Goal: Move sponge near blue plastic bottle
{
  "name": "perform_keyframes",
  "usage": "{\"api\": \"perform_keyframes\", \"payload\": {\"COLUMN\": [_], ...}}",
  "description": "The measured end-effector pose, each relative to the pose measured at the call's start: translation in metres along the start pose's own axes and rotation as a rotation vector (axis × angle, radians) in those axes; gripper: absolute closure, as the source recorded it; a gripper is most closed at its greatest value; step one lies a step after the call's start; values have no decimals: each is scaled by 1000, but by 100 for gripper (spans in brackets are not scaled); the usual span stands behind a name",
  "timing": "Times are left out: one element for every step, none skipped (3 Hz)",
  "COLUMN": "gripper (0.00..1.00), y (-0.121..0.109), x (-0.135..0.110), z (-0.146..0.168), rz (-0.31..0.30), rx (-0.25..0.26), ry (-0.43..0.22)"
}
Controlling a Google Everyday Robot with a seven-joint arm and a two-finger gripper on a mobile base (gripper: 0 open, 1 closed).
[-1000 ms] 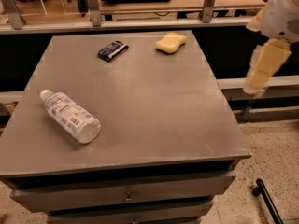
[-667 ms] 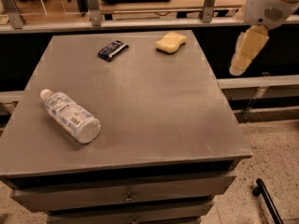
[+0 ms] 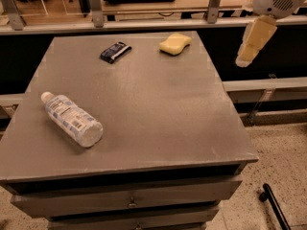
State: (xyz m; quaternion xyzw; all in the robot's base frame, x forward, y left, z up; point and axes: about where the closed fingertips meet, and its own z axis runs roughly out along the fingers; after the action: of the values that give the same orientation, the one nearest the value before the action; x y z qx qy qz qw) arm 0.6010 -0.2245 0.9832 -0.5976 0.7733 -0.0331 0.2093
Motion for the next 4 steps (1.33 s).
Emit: {"api": "perform_keyframes", "payload": {"gripper": [0, 0, 0, 0], "y": [-1, -2, -21, -25], "x": [-7, -39, -81, -90], "z": [1, 9, 10, 12], "rz": [-15, -59, -51, -47], "rx": [16, 60, 125, 135], "ry": [-113, -380, -580, -595]}}
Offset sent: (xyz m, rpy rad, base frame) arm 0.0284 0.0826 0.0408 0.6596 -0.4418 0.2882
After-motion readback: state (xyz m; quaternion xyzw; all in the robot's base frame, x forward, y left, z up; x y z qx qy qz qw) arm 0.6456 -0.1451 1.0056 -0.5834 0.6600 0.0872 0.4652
